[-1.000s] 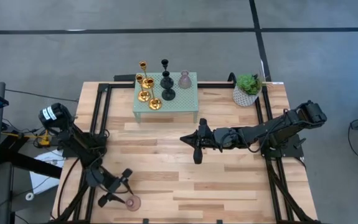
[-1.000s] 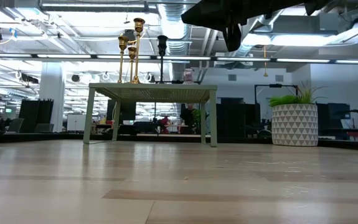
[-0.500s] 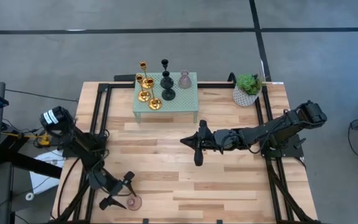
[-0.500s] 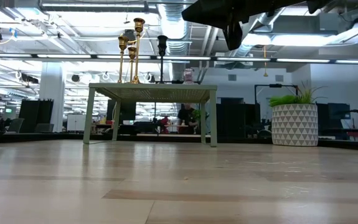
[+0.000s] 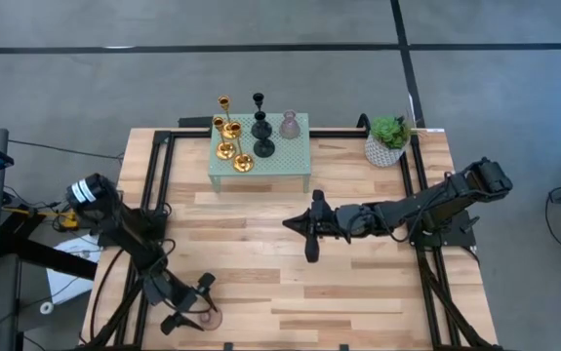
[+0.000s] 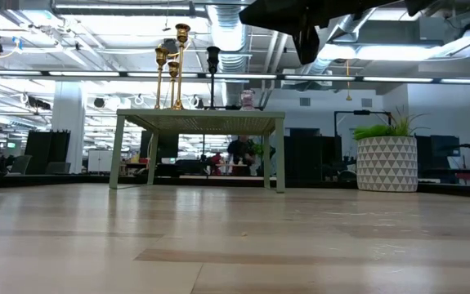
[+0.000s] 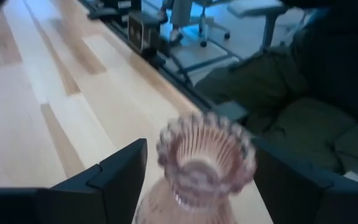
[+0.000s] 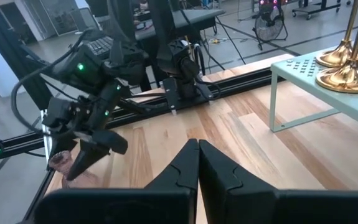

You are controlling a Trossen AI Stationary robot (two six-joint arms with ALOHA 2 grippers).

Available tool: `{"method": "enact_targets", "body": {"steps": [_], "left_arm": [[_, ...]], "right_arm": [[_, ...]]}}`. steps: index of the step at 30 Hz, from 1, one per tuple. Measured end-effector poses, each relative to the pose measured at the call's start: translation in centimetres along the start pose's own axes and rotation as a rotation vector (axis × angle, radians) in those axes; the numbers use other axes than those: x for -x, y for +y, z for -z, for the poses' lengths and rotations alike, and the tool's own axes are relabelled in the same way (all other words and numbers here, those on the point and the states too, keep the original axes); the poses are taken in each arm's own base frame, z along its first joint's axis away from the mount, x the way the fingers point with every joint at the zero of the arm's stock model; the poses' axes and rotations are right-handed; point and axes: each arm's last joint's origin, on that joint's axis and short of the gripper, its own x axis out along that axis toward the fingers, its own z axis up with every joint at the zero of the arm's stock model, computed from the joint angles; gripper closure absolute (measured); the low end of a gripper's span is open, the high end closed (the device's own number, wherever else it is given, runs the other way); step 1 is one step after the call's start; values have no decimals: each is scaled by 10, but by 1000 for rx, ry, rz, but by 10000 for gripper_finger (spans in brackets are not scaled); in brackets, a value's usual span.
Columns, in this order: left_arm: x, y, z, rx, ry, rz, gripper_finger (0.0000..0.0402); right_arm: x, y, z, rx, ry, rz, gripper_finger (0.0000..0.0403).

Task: Pick & Place candle stick holders
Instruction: Put the purple glass candle holder on the shelf aligned with the other purple glass candle holder

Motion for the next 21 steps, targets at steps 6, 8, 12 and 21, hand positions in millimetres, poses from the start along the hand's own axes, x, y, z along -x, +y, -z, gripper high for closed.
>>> {"method": "enact_targets", "body": {"steps": [6, 8, 12, 21], "left_arm": [[2, 0, -5, -7, -25, 4, 153], [1, 0, -3, -11, -13, 2, 163], [1, 0, -1, -13, -5, 1, 179], [1, 0, -1, -13, -7, 2, 221]], "right_arm": [[1, 2, 1, 3, 5, -5, 403], [1, 2, 1, 3, 5, -5, 403], [1, 2, 1, 3, 6, -4, 403], [1, 2, 1, 4, 7, -4, 403]]}}
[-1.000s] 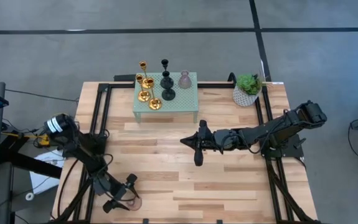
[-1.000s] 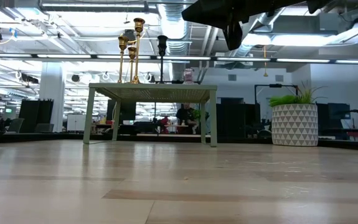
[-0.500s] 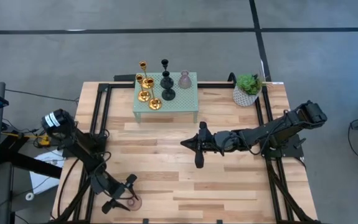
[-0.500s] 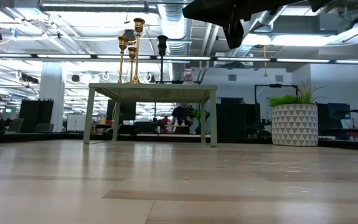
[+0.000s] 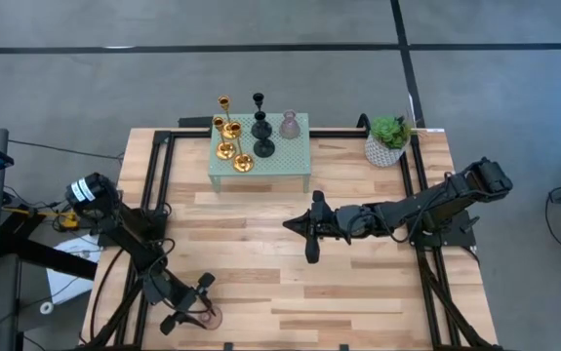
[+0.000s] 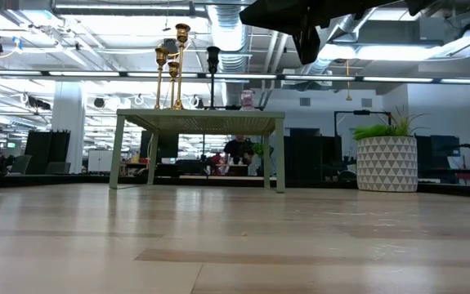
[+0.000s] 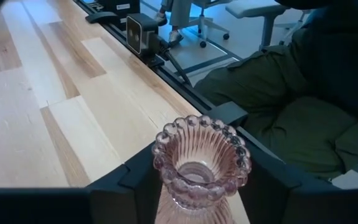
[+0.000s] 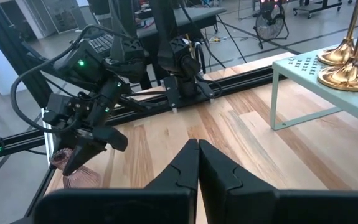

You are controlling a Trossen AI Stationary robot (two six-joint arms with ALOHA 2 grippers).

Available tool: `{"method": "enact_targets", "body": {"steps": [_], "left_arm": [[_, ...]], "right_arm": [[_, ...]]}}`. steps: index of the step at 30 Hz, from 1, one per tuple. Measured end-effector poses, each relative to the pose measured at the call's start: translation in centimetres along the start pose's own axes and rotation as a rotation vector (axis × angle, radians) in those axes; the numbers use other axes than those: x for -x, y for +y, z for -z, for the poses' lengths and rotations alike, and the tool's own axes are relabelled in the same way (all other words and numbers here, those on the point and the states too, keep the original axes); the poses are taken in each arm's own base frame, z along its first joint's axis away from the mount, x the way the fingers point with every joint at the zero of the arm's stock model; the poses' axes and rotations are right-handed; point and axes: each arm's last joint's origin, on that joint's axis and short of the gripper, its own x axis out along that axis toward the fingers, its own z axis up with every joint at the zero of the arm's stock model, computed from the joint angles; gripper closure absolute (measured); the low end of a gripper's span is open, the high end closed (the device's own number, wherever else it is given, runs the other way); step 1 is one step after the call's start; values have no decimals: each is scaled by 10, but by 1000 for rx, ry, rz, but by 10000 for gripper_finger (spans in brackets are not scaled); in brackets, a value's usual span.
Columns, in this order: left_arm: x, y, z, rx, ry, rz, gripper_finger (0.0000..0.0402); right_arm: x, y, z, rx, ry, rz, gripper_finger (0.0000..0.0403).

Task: Pick & Place candle stick holders
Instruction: Put the purple glass candle holder on the shelf aligned with the other purple glass candle holder

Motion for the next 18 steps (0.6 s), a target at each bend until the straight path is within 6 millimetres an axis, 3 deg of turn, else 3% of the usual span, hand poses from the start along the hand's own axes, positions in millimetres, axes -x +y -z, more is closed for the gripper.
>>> {"method": "enact_targets", "body": {"steps": [7, 18], "left_arm": [[0, 0, 0, 1, -3, -10, 259], [2, 6, -5, 35, -53, -195, 260]], "right_arm": [[0, 0, 0, 0, 0, 0, 403], [5, 11, 3, 50, 5, -35, 403]]}}
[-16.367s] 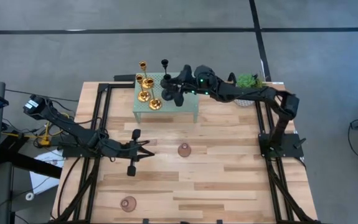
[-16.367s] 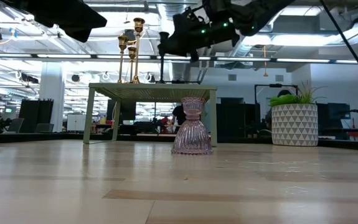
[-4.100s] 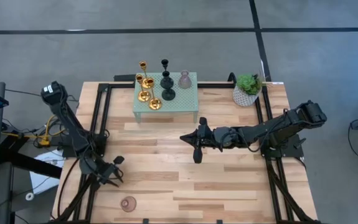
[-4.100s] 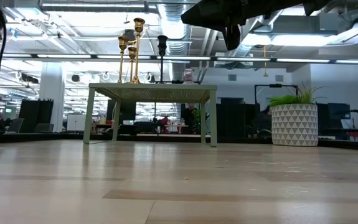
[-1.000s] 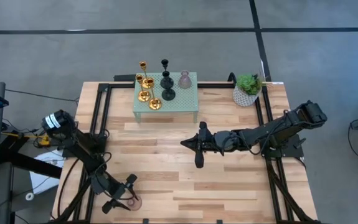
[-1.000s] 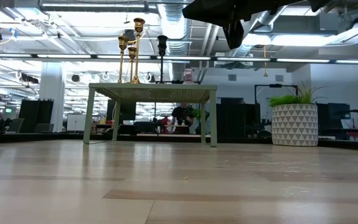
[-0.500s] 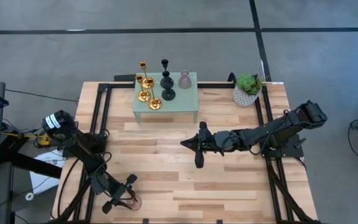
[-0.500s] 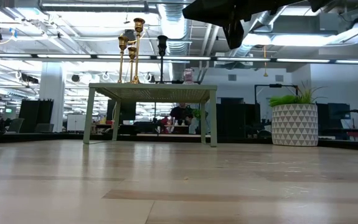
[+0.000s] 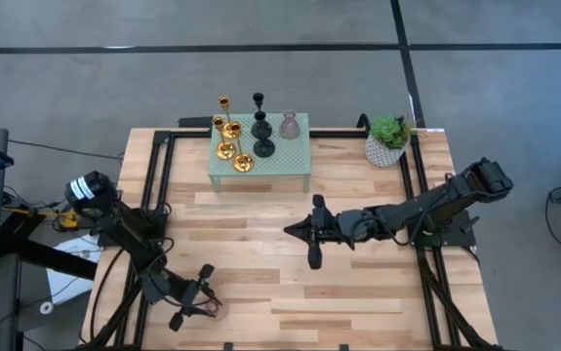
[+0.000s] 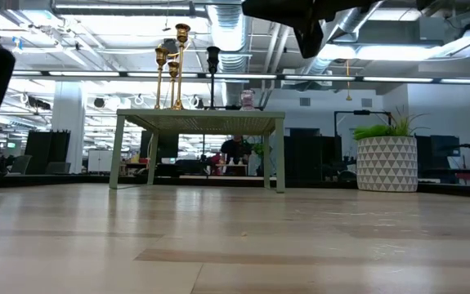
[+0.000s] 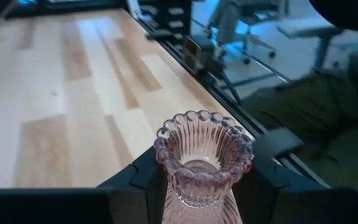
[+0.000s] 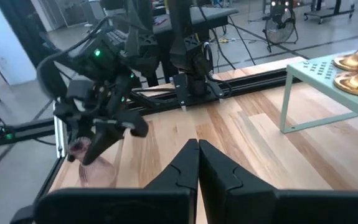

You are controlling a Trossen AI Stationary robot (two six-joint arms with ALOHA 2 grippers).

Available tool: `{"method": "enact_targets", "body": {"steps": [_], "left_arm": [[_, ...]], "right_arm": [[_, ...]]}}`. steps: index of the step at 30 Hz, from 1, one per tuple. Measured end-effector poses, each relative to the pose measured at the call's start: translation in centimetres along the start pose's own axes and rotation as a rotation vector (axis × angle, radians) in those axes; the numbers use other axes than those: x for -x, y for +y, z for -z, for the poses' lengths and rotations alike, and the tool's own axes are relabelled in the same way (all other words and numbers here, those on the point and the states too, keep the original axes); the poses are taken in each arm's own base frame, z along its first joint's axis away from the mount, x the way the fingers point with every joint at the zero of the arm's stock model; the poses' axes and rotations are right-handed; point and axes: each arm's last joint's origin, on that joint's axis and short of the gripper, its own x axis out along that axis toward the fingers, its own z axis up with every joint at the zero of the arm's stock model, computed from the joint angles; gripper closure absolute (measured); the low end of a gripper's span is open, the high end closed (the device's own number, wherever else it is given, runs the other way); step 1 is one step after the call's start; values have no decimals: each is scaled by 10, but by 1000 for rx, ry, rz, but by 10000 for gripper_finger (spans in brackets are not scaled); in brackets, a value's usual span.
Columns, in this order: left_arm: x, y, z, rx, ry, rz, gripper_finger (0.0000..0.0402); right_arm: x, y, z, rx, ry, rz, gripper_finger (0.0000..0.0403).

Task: Pick & Place candle stick holders
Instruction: Put the purple glass candle holder on the shelf aligned with the other purple glass candle holder

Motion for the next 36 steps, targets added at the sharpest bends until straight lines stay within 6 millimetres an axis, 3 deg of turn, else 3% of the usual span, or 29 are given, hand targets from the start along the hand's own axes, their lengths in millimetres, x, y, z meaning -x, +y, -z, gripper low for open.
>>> {"method": "enact_targets", "body": {"steps": [6, 13, 19, 31, 36], "left_arm": [[1, 9, -9, 86, -39, -69, 262], [-8, 37, -17, 166, -50, -157, 262], [-13, 65, -45, 187, -135, -228, 262], [-20, 136, -102, 76, -149, -530, 262], [-19, 159, -119, 34, -182, -572, 262]], "right_arm": [[2, 6, 3, 46, 14, -16, 403], [3, 4, 9, 72, 77, 0, 403], [7, 11, 8, 153, 50, 17, 403], [34, 22, 18, 238, 218, 33, 403], [53, 28, 10, 328, 201, -13, 403]]}}
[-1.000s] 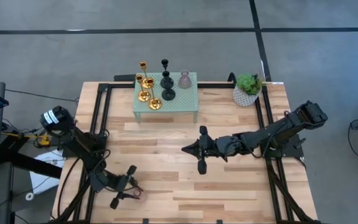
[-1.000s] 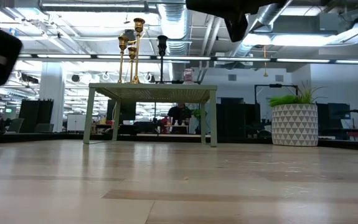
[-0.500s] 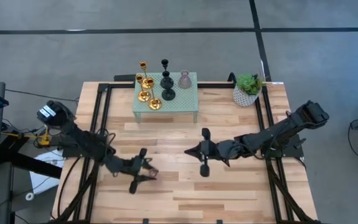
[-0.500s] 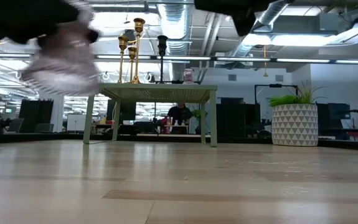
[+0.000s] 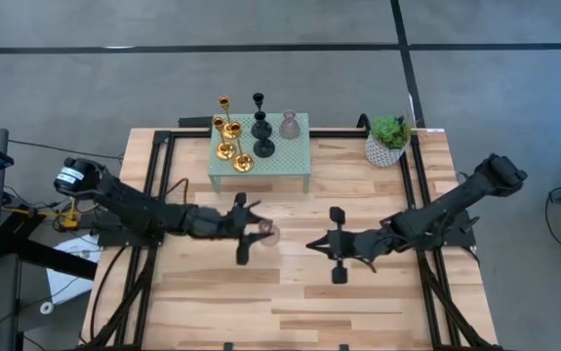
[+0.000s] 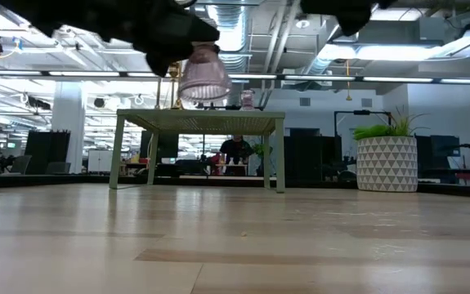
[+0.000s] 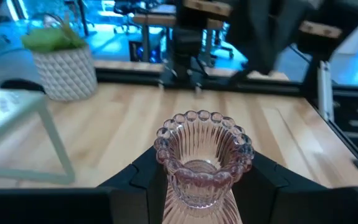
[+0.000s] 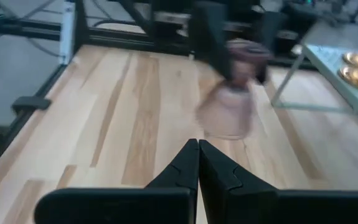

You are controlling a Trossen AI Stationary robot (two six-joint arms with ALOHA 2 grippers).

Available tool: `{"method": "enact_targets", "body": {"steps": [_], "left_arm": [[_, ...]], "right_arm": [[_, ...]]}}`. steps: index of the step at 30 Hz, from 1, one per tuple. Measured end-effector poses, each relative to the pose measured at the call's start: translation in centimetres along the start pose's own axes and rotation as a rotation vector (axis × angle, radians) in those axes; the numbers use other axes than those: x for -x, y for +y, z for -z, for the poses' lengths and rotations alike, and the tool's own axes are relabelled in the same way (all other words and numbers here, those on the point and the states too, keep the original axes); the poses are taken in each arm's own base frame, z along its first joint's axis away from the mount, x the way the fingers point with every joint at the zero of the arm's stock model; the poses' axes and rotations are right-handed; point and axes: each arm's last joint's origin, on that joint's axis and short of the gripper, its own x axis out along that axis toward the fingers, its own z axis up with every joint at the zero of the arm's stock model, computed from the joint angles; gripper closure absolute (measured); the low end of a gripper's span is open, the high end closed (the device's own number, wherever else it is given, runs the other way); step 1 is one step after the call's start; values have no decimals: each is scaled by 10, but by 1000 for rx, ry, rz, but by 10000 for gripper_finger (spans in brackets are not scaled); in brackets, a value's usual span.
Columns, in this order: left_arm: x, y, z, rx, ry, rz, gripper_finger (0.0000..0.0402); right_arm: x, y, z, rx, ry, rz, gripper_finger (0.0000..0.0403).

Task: Pick & Place candle stick holders
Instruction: Put the purple glass candle holder on the shelf aligned with the other purple glass candle holder

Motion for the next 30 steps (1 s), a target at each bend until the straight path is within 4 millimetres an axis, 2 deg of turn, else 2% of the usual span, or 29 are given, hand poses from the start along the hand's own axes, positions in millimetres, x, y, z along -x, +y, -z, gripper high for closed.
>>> {"method": "enact_targets", "body": {"steps": [4, 9, 13, 20, 27, 30], "left_arm": [[-7, 16, -9, -1, -23, -29, 262], [-17, 36, -15, -40, -30, -107, 262], [-38, 49, -23, -70, -32, -170, 262], [-82, 69, -48, -104, -12, -260, 262], [-92, 72, -71, -187, -33, -501, 263], [-95, 74, -71, -187, -26, -545, 263]], "right_arm": [[22, -11, 12, 16, -22, -27, 403], [45, -30, 33, -11, -135, -193, 403], [58, -46, 52, -29, -160, -186, 403], [68, -57, 79, -54, -157, -221, 403], [71, -60, 110, -130, -128, -223, 403], [71, -60, 119, -147, -148, -201, 403]]}}
